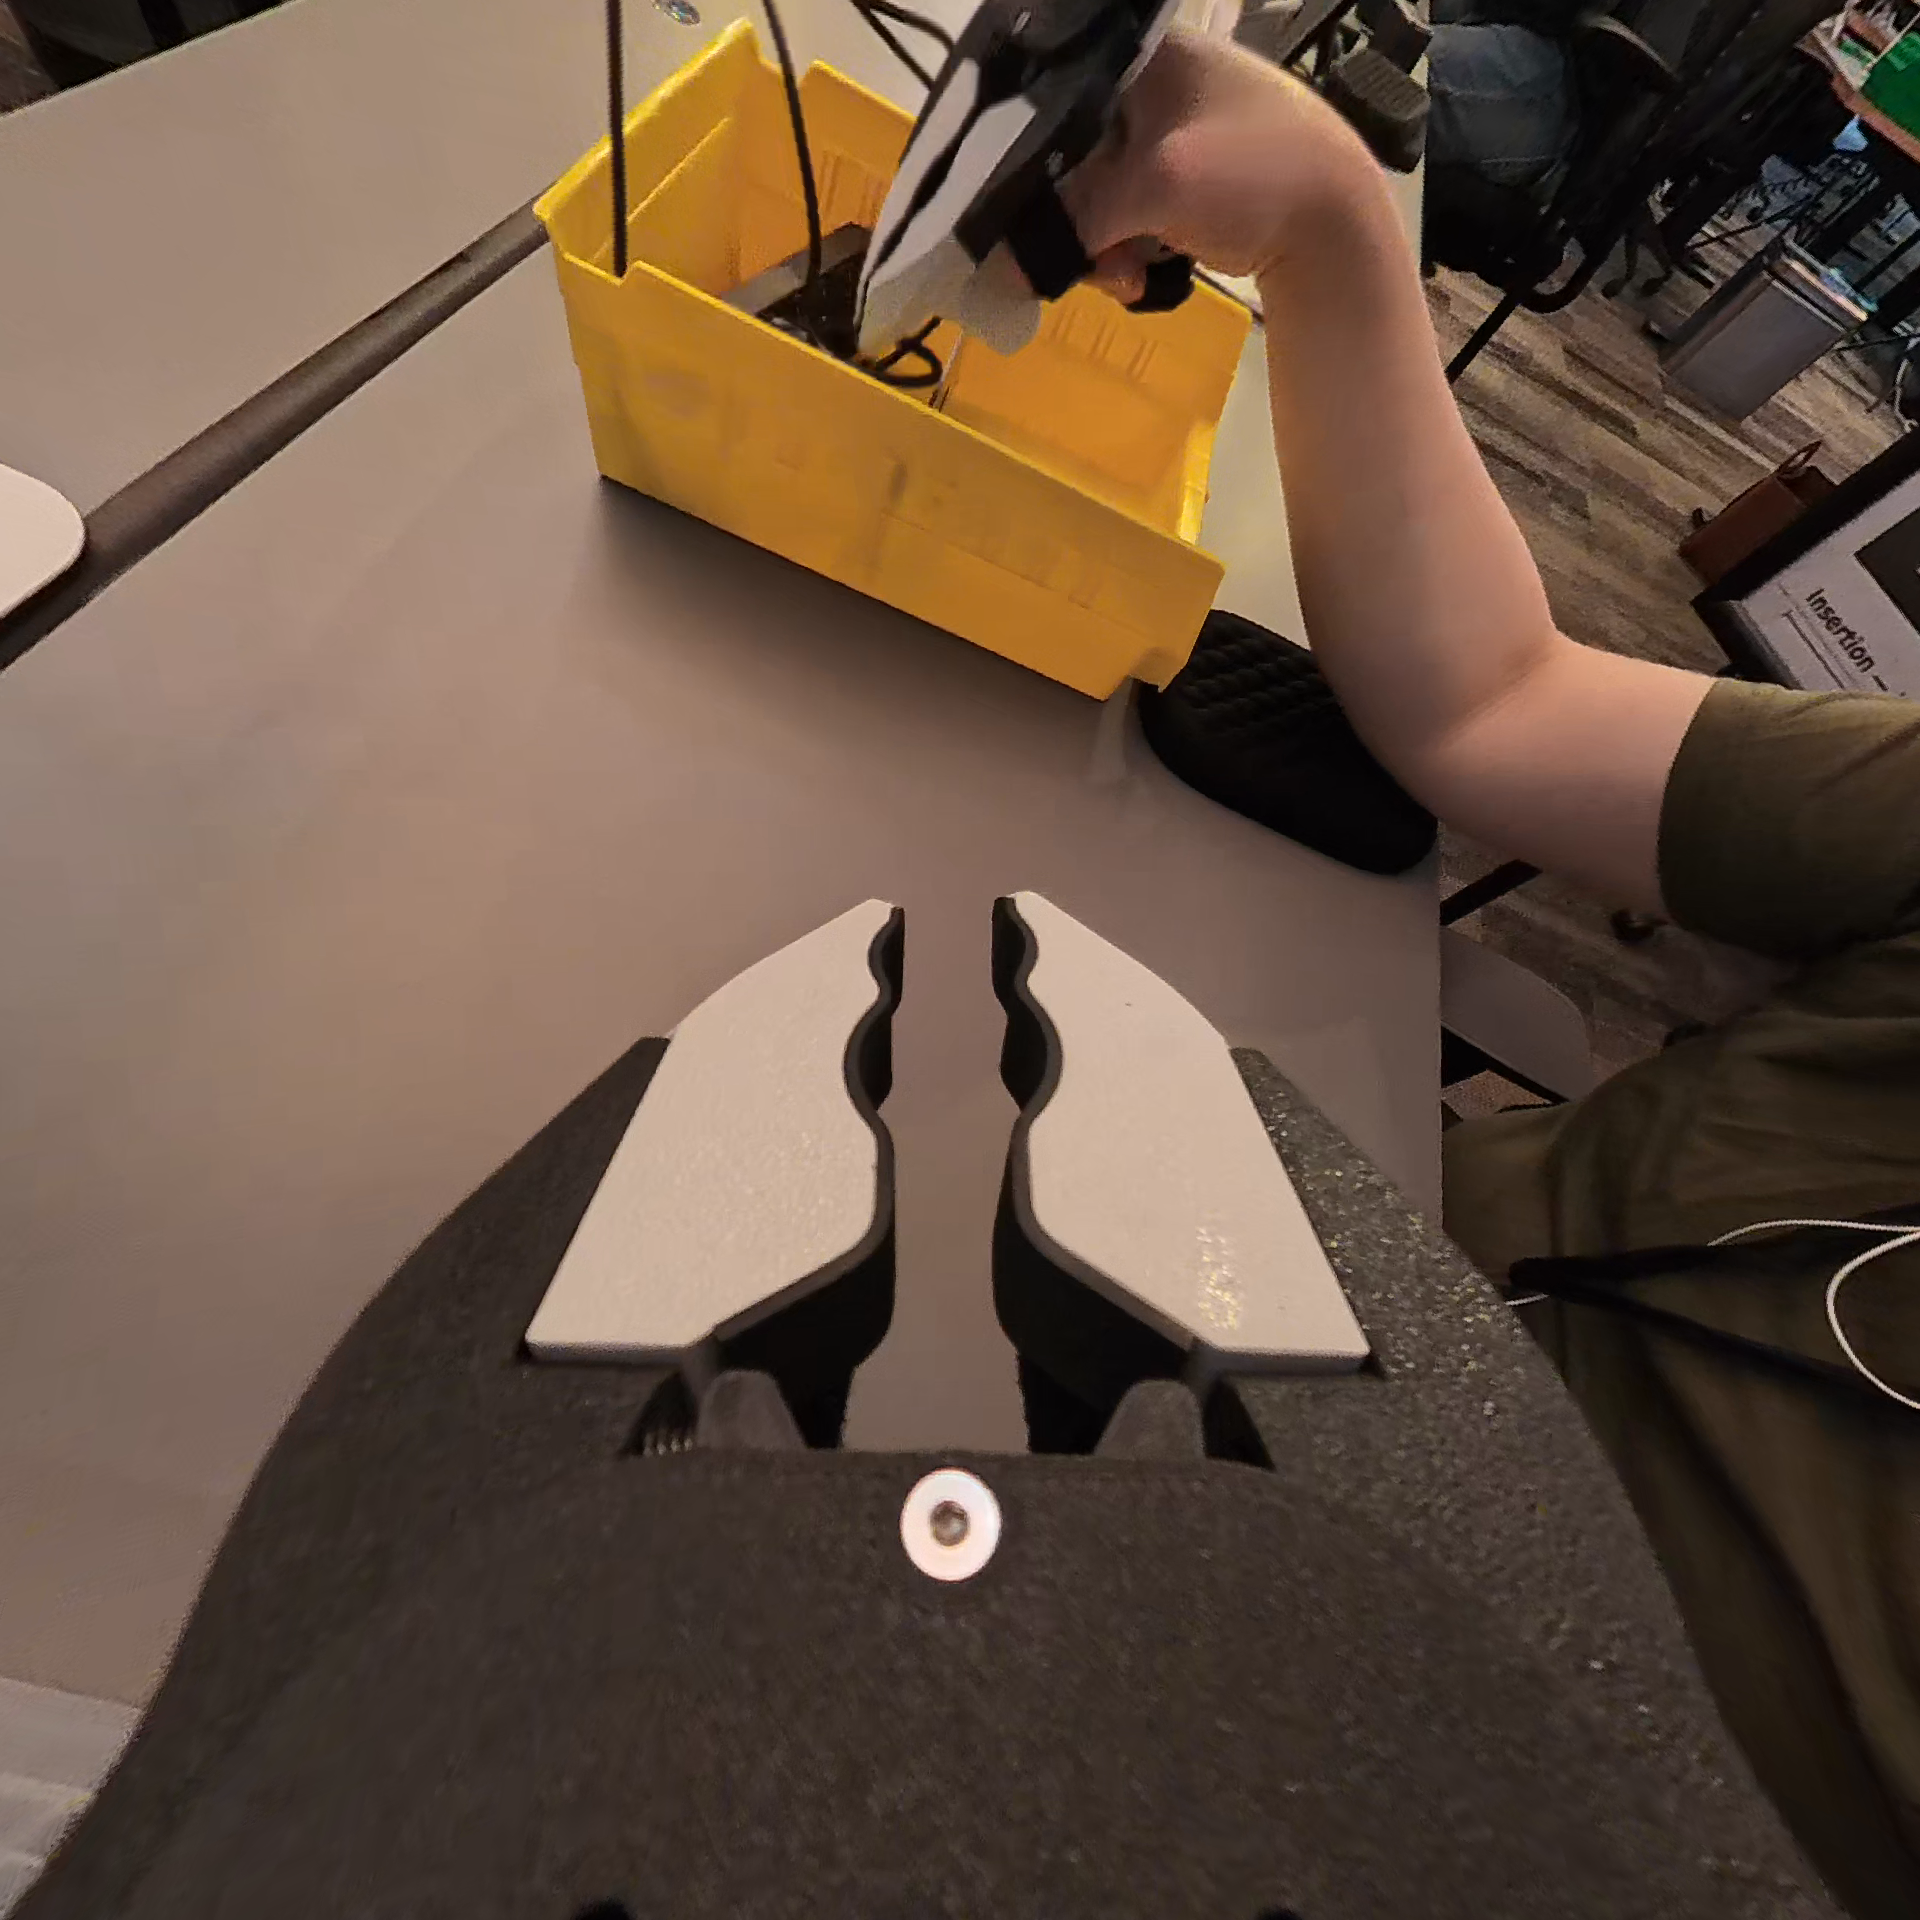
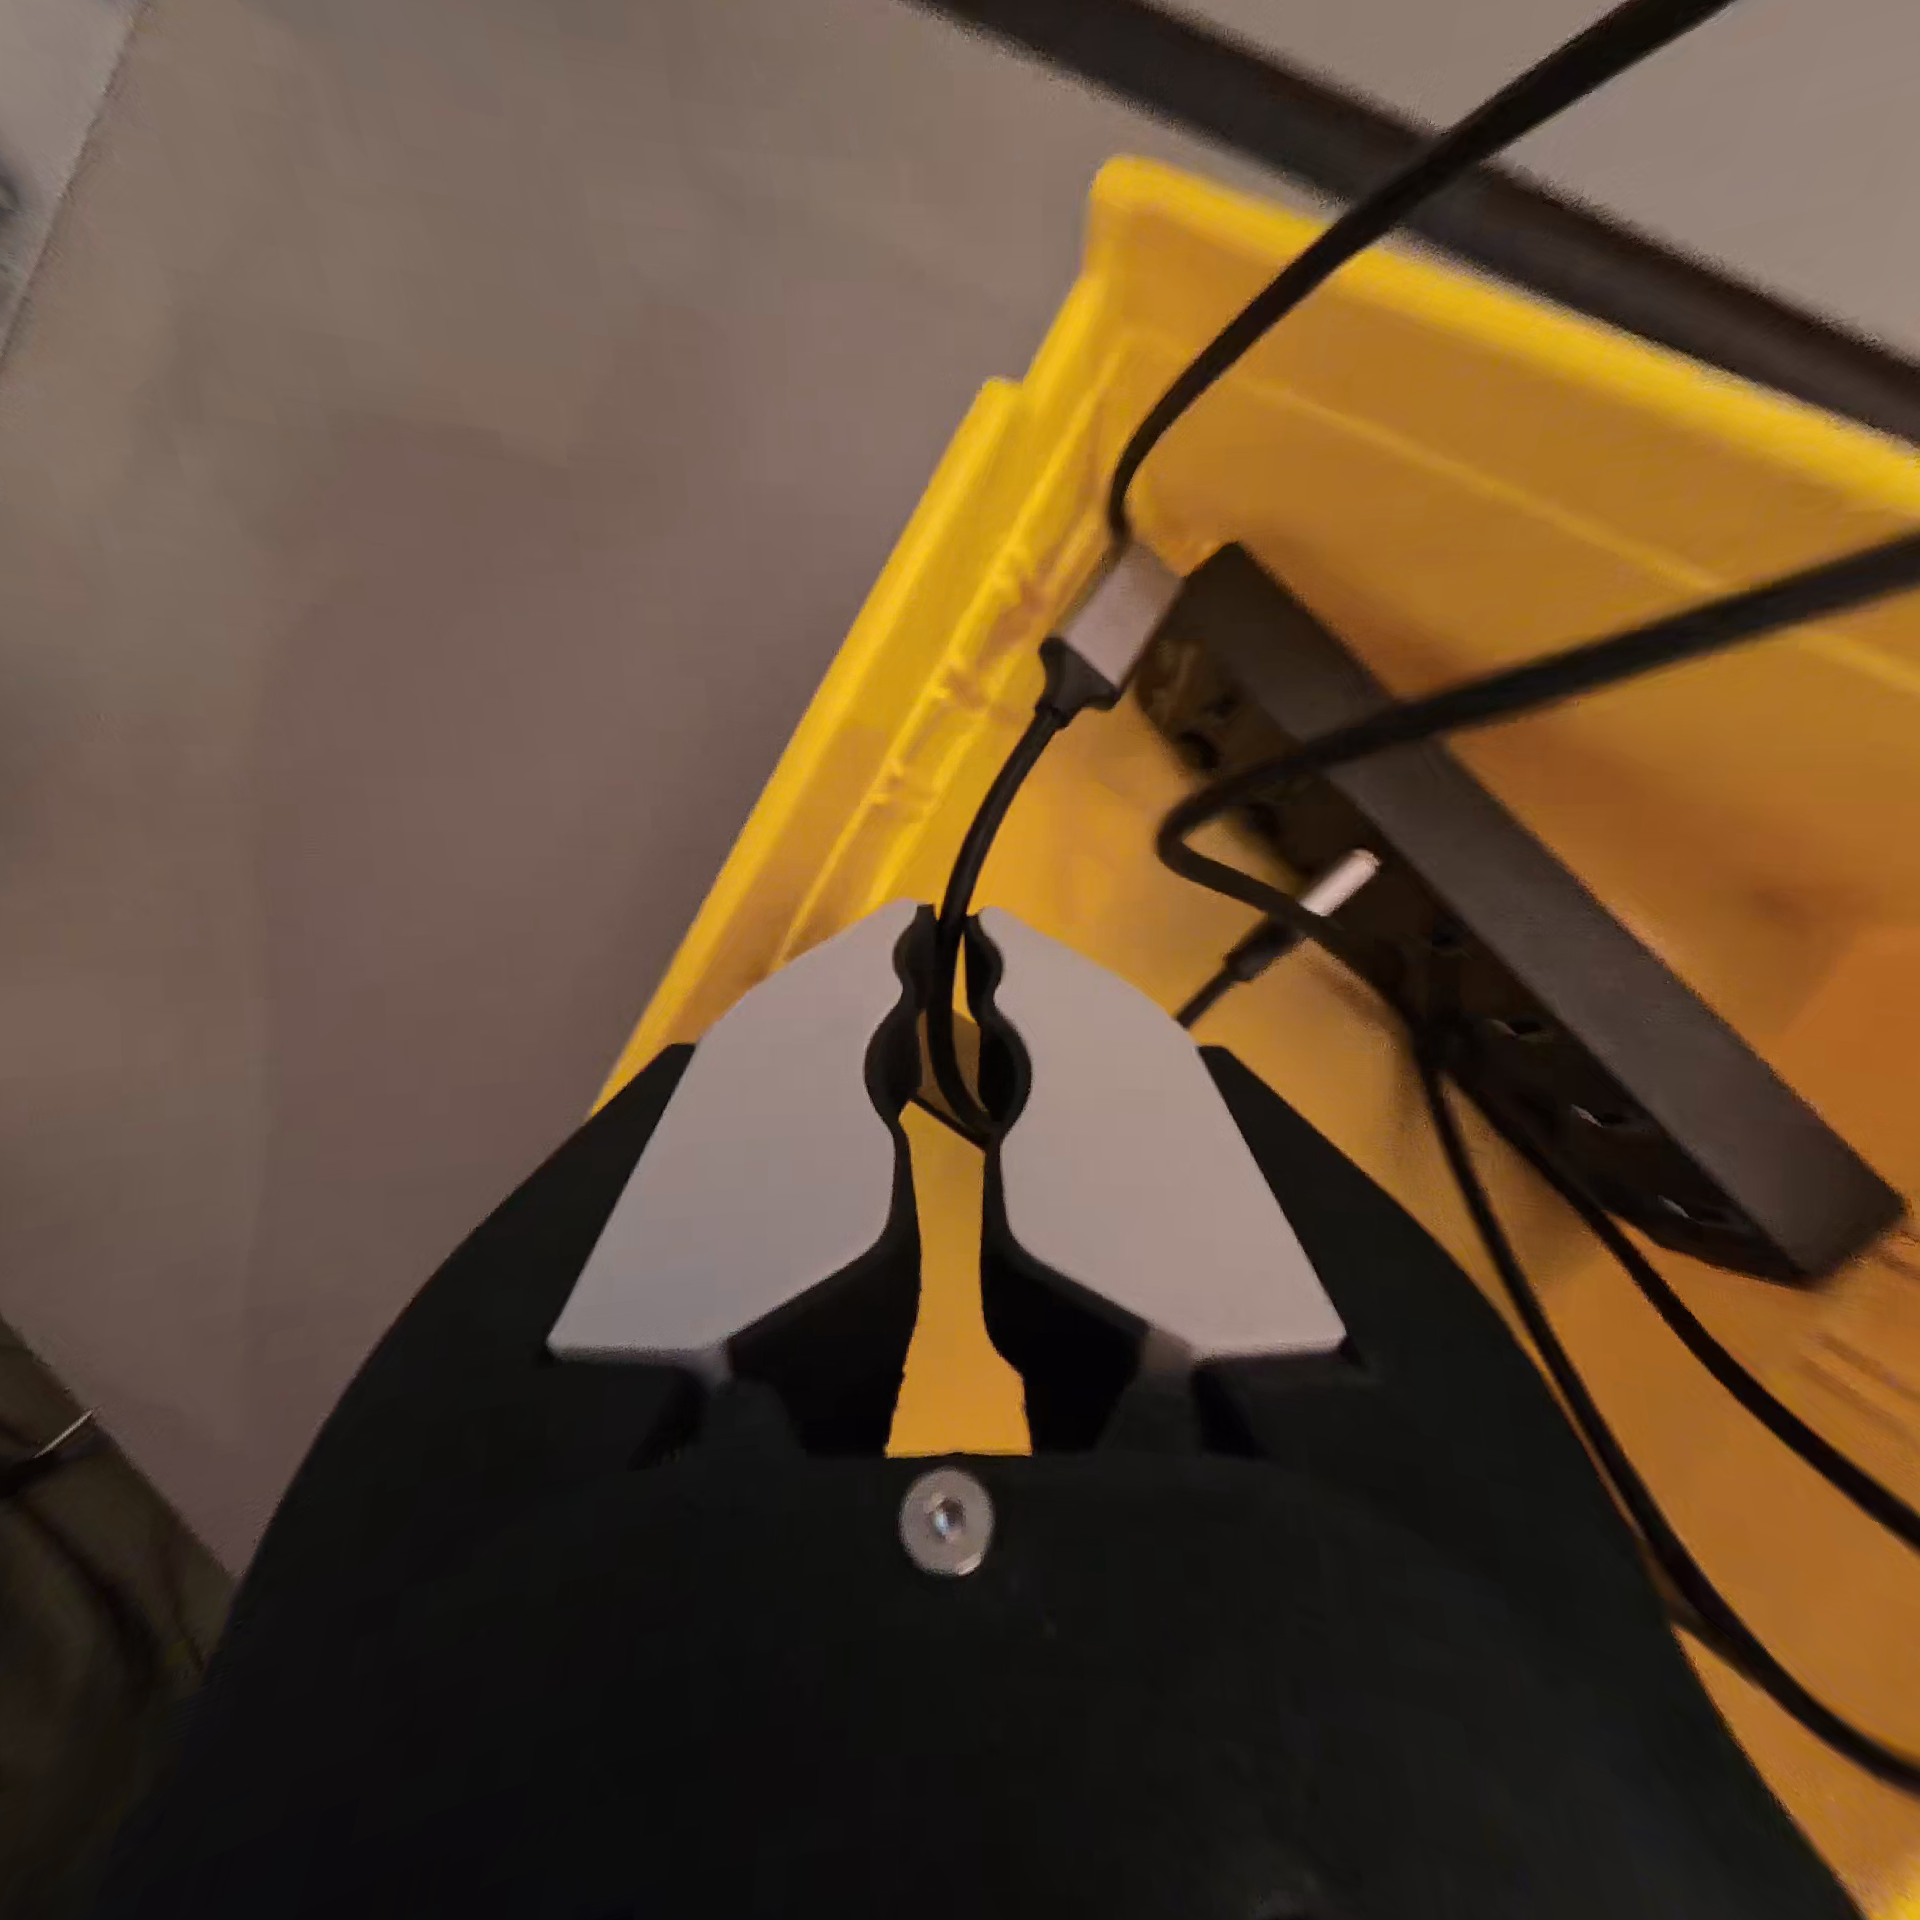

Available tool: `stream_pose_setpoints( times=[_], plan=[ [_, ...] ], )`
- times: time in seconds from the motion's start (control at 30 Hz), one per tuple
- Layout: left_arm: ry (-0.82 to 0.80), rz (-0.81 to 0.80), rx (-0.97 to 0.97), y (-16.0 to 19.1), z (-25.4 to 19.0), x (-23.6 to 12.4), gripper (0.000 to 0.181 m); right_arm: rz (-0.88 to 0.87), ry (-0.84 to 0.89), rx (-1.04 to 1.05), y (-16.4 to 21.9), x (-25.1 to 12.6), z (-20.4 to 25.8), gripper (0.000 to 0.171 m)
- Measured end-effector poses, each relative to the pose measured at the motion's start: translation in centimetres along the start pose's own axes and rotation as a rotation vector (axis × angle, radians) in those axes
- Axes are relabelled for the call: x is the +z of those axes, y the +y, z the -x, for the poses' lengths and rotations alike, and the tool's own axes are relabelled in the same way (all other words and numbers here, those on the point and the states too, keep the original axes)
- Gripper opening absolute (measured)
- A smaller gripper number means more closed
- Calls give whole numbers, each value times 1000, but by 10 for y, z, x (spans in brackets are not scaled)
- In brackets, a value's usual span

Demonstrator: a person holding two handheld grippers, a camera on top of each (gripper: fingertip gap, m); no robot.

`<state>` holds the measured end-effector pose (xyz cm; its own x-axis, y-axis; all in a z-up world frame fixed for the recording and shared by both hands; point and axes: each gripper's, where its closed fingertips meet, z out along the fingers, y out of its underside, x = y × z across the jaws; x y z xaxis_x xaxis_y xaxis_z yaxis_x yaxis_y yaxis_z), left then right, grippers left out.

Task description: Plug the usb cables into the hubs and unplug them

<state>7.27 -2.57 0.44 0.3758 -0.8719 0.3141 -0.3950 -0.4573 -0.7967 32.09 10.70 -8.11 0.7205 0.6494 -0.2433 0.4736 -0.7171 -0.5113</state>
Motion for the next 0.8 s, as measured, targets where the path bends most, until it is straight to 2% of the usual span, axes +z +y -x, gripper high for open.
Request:
stream_pose_setpoints(
  times=[0.07, 0.13, 0.23, 0.3, 0.33, 0.4, 0.5, 0.53, 0.6, 0.63, 0.7, 0.8],
  plan=[
    [2, -3, -4, 0, 0, -1, 16, 43, -39, -26, 0, 13, 7, 7],
    [0, -12, 0, -2, -1, -5, 16, 47, -65, -42, 2, 7, 10, 8],
    [-1, -49, 10, -8, -4, -17, 16, -138, -62, -71, -13, -36, 8, 18],
    [-12, -75, 19, -12, -5, -27, 16, -279, 18, -62, -18, -77, -6, 25],
    [-23, -86, 22, -13, -5, -32, 16, -295, 90, -31, -9, -94, -19, 26],
    [-51, -102, 25, -15, -2, -40, 16, -237, 242, 59, 25, -118, -51, 32],
    [-94, -115, 20, -16, 5, -51, 16, -25, 417, 191, 92, -131, -92, 35],
    [-103, -121, 18, -16, 7, -54, 16, 31, 416, 233, 109, -128, -99, 34],
    [-118, -139, 11, -18, 9, -60, 16, 118, 364, 303, 131, -118, -104, 18],
    [-128, -146, 10, -19, 10, -64, 16, 152, 333, 336, 137, -112, -104, 18],
    [-160, -156, 7, -19, 14, -71, 16, 194, 264, 406, 142, -103, -96, 6],
    [-234, -162, 1, -17, 24, -85, 16, 206, 274, 508, 142, -102, -96, 4]
  ],
)
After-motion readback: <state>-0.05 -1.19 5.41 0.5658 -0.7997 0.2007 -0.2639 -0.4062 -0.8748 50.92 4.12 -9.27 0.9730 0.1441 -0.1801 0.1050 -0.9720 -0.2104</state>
